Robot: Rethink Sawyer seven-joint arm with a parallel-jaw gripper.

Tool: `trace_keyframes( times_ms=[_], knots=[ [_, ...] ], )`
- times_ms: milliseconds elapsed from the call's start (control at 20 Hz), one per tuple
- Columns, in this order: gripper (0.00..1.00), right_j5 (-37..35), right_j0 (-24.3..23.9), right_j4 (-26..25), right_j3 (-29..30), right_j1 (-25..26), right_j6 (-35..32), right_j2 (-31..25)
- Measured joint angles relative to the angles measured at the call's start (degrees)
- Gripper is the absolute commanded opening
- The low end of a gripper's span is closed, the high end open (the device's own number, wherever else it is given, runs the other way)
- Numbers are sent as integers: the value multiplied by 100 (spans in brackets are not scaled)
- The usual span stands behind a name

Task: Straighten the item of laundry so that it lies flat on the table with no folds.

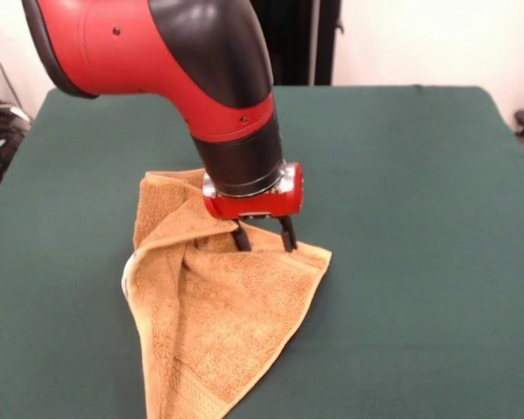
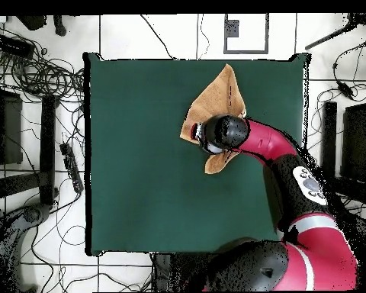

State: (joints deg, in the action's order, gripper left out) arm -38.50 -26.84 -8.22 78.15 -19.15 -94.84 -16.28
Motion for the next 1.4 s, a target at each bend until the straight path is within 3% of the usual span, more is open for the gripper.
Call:
trace_keyframes(
  times_ms=[400,1050,1400],
  knots=[
    [100,-26,-1,-92,-58,-42,0,27],
    [100,-628,-19,-69,-33,-835,0,47],
    [100,-719,30,-381,-117,-993,0,235]
  ],
)
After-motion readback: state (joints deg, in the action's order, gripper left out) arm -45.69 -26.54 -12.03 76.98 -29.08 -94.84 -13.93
